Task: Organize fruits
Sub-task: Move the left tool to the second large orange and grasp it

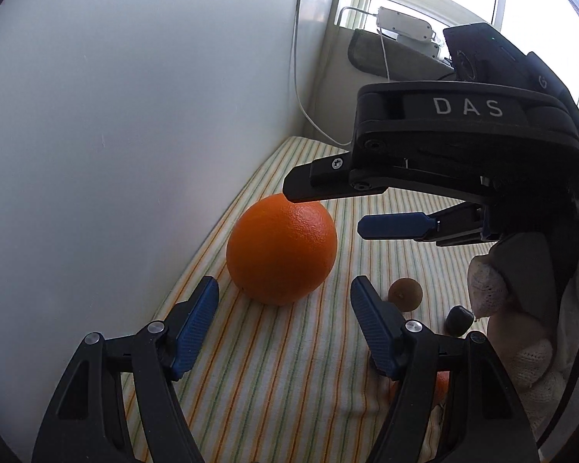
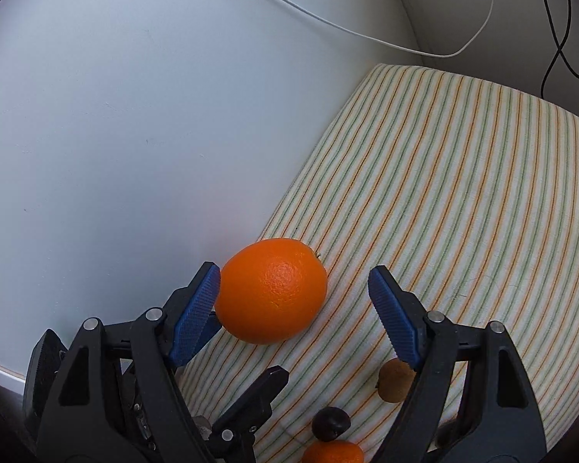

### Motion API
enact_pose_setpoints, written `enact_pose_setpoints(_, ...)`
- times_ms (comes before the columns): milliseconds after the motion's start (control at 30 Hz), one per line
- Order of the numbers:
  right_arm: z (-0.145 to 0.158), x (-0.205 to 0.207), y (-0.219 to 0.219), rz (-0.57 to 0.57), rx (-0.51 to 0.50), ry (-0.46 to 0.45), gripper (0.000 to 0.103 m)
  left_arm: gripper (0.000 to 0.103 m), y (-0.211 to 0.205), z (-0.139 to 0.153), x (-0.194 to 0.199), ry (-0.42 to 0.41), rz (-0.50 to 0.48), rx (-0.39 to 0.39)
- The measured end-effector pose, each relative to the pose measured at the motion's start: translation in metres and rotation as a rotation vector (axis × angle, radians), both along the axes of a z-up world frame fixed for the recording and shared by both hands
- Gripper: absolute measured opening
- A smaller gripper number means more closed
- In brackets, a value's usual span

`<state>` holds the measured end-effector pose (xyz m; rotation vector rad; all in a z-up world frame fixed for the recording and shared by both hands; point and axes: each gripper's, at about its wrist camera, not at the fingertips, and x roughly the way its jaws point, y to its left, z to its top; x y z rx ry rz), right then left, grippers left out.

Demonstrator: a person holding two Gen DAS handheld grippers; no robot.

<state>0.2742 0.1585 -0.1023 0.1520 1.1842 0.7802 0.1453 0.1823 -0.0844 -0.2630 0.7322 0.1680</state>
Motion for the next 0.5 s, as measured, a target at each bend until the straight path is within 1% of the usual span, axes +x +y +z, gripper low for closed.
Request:
enact_pose_setpoints(67,-0.005,0.002,0.003,-0.006,-0.001,0.011,0.082,0.071,0.001,-0.001,0.002,0.002,0.003,0.006)
enact_pose_setpoints(167,-0.013,0.008,0.008,-0.016,0.021,0.046,0.078,0.071,0.004,-0.004,0.004,0.010,0.000,-0.006)
enact_pose_setpoints(300,-0.020,0.015,0.009,-0.023,0.052,0.085,0.077,0.071,0.009,-0.005,0.005,0.004,0.009,-0.025)
enact_pose_setpoints(433,-0.030,0.020,0.015,-0.018,0.107,0.150,0.068,0.071,0.016,-0.007,0.000,0.000,0.021,-0.059)
enact_pose_setpoints(500,-0.032,0.019,0.019,-0.008,0.112,0.159,0.067,0.069,0.016,-0.010,0.001,0.012,0.014,-0.071)
